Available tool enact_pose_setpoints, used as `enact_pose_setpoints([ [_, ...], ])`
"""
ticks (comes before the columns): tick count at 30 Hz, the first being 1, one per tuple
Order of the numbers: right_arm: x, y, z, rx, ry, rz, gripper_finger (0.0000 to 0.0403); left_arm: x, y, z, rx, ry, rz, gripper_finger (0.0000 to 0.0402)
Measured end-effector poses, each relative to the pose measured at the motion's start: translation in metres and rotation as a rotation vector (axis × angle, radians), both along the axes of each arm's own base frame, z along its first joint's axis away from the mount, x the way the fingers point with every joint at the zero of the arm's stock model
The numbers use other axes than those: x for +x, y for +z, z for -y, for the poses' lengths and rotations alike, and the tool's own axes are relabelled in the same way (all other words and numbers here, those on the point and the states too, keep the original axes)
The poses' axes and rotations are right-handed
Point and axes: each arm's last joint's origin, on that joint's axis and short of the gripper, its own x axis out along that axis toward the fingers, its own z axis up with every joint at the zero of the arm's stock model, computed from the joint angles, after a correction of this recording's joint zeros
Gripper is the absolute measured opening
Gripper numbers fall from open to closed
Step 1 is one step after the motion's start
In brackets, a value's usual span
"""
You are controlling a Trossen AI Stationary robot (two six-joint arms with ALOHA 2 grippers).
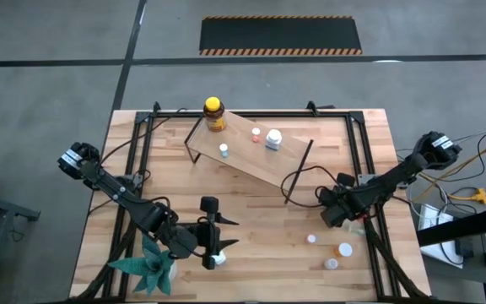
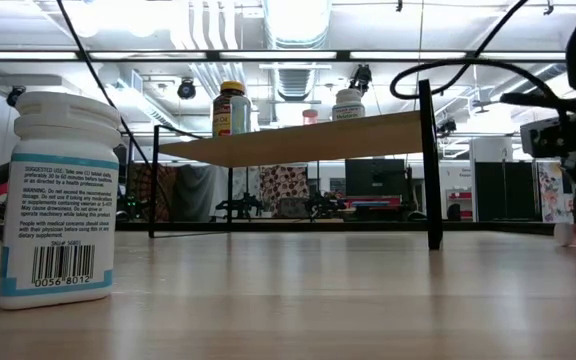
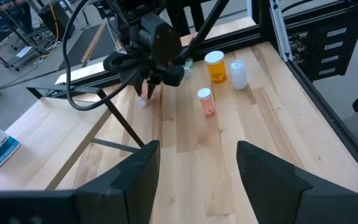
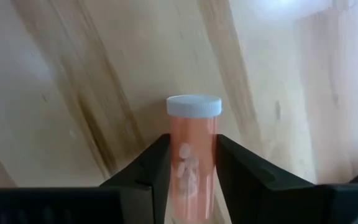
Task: Pick and place medicine bottles onto shelf by color
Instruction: Put the top red pill bottle on the shelf
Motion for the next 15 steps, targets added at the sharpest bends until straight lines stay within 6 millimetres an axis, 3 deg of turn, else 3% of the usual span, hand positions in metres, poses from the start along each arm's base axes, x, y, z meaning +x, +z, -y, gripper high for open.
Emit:
enact_pose_setpoints([
  [9,-0.0038,-0.0084,0.0023,0.008,-0.085,0.047,0.011,0.0,0.0,0.0,0.0,0.0,0.0,0.0196],
  [15,-0.0009,-0.0074,0.0012,0.011,-0.096,0.09,0.0072,-0.0001,0.0,0.0002,-0.001,0.0,0.0,0.0196],
])
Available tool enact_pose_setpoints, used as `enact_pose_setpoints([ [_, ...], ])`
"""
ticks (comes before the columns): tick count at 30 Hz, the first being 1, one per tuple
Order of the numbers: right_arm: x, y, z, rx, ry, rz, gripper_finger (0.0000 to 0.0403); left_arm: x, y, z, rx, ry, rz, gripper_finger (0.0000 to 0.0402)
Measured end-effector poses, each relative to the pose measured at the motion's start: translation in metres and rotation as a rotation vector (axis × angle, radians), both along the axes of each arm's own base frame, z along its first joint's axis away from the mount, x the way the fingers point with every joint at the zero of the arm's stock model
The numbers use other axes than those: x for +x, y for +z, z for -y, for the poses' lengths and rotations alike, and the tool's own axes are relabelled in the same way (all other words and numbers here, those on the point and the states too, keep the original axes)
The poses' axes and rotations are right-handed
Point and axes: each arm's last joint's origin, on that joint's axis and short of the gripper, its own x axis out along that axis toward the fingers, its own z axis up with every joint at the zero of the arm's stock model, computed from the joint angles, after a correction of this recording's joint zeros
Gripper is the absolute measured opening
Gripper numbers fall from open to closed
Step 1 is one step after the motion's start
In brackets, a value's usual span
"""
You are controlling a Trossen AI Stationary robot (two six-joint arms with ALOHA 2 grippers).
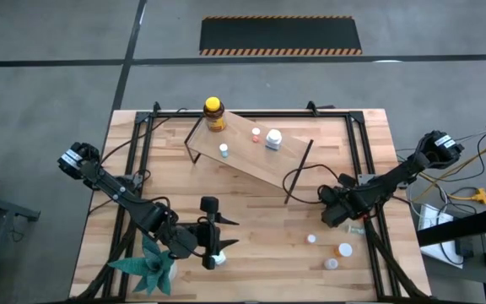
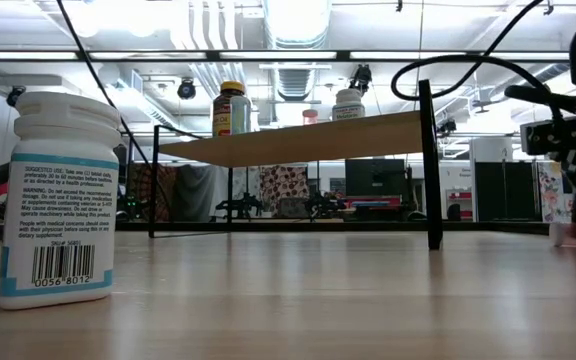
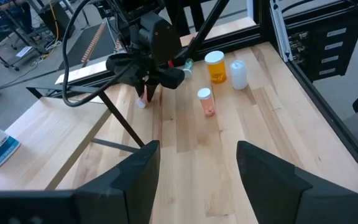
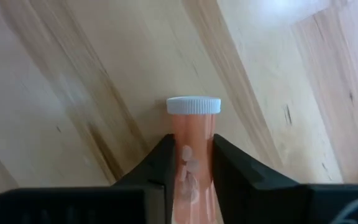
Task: Pick and place medicine bottles onto shelf by color
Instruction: Put the top red pill bottle on the shelf
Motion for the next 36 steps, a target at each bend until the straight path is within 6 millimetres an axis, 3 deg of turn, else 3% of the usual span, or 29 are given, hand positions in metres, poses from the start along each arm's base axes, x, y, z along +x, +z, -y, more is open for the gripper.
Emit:
enact_pose_setpoints([
  [9,0.009,0.013,-0.006,0.042,0.032,0.014,0.0054,-0.001,0.001,0.003,-0.008,-0.01,0.01,0.0196],
  [20,0.017,0.074,-0.033,0.187,0.235,0.229,0.0054,0.0,0.004,0.004,-0.027,-0.011,0.037,0.0196],
  [23,0.019,0.094,-0.045,0.186,0.336,0.437,0.0054,0.001,0.006,0.004,-0.016,-0.019,0.058,0.0196],
  [29,0.036,0.121,-0.076,0.108,0.659,1.041,0.0054,0.006,0.011,0.007,-0.056,-0.023,0.15,0.0196],
  [33,0.048,0.116,-0.084,-0.065,0.772,1.417,0.0054,0.013,0.0,0.011,-0.075,-0.03,0.234,0.0196],
  [36,0.056,0.105,-0.086,-0.19,0.747,1.621,0.0054,0.016,-0.008,0.012,-0.113,-0.028,0.303,0.0196],
])
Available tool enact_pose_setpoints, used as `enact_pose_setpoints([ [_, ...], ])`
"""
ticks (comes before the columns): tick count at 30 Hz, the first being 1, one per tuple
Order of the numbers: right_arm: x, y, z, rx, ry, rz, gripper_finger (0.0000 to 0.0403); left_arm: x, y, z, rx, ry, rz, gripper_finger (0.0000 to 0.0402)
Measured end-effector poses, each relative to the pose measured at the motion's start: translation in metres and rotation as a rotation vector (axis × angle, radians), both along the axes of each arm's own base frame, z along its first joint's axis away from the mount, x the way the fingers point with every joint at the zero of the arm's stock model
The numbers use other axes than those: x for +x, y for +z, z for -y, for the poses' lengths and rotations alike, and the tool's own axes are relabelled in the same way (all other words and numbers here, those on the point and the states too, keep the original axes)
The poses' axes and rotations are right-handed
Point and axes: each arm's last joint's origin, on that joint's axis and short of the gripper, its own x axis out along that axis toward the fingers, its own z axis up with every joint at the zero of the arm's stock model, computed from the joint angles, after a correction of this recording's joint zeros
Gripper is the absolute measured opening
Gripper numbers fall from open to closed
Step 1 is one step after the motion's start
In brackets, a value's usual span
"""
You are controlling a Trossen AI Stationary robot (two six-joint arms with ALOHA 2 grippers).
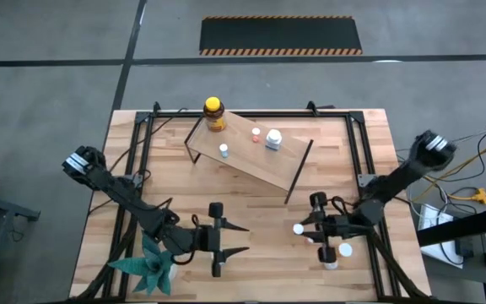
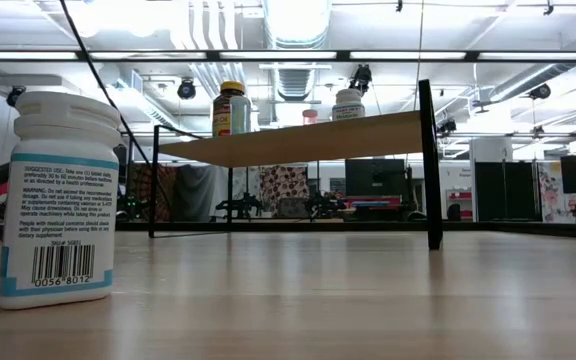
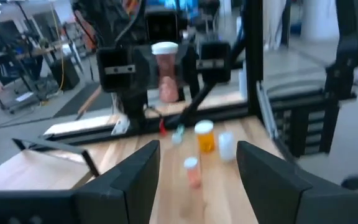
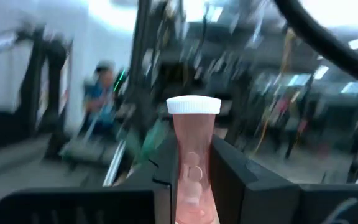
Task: Pick and place medicine bottles onto shelf by color
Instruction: Put the top red pill bottle on the shelf
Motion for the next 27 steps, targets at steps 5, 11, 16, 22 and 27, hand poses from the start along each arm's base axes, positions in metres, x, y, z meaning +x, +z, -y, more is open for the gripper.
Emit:
enact_pose_setpoints([
  [5,0.025,-0.021,-0.011,-0.068,-0.045,0.081,0.0054,0.002,-0.016,-0.002,-0.074,0.008,0.107,0.0196],
  [11,0.059,-0.025,-0.029,-0.049,-0.07,0.087,0.0054,0.014,-0.043,-0.008,-0.128,0.03,0.184,0.0196],
  [16,0.073,-0.02,-0.036,-0.023,-0.073,0.099,0.0054,0.023,-0.06,-0.002,-0.133,-0.024,0.203,0.0196],
  [22,0.082,-0.015,-0.039,-0.018,-0.069,0.082,0.0054,0.031,-0.065,-0.006,-0.152,-0.01,0.242,0.0196],
  [27,0.085,-0.014,-0.038,-0.011,-0.056,0.081,0.0054,0.036,-0.067,-0.011,-0.16,-0.026,0.258,0.0196],
])
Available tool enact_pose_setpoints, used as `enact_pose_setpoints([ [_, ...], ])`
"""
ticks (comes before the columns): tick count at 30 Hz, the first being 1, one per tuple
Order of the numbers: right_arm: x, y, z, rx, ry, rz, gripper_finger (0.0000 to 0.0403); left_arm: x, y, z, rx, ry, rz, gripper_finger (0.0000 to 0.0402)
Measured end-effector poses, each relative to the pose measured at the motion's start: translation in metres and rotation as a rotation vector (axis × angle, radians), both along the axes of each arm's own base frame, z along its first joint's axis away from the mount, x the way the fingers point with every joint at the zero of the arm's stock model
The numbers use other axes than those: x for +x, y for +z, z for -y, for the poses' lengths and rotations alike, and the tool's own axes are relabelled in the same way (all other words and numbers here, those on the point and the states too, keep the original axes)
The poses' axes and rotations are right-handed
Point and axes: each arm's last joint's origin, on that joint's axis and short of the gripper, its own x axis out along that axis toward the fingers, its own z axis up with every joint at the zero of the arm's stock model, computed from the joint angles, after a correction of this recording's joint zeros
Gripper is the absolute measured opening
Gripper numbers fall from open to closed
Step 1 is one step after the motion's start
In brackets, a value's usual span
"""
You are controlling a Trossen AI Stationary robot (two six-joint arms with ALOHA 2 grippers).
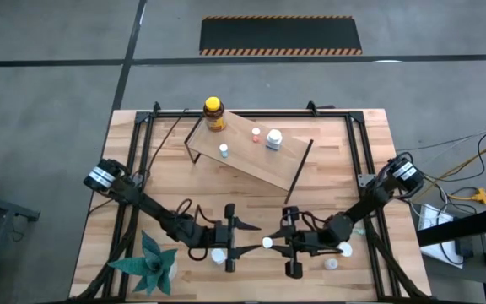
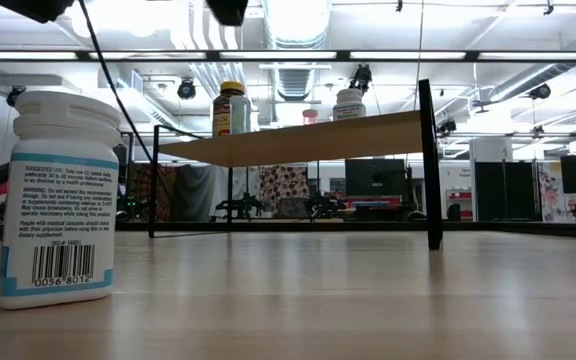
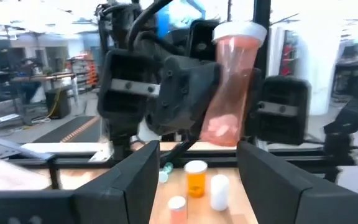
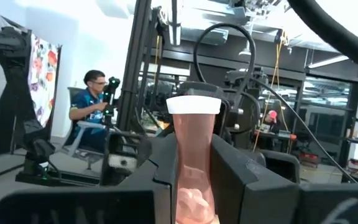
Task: Pick and place medicine bottles onto shelf by color
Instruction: Put the top red pill bottle on the shelf
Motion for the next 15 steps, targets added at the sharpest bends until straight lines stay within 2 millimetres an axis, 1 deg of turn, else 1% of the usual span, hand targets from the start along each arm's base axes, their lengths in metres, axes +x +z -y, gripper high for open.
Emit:
enact_pose_setpoints([
  [3,0.003,0.0,0.004,0.019,-0.007,-0.004,0.0054,0.001,0.001,0.0,0.005,-0.065,0.013,0.0196],
  [8,0.007,-0.001,0.011,0.044,-0.016,-0.011,0.0054,0.003,0.003,-0.001,0.004,-0.064,0.017,0.0196],
  [11,0.008,-0.002,0.011,0.043,-0.018,-0.019,0.0054,0.004,0.003,-0.003,0.005,-0.062,0.016,0.0195],
  [15,0.008,-0.002,0.011,0.039,-0.021,-0.025,0.0054,0.004,0.003,-0.004,0.009,-0.059,0.016,0.0178],
])
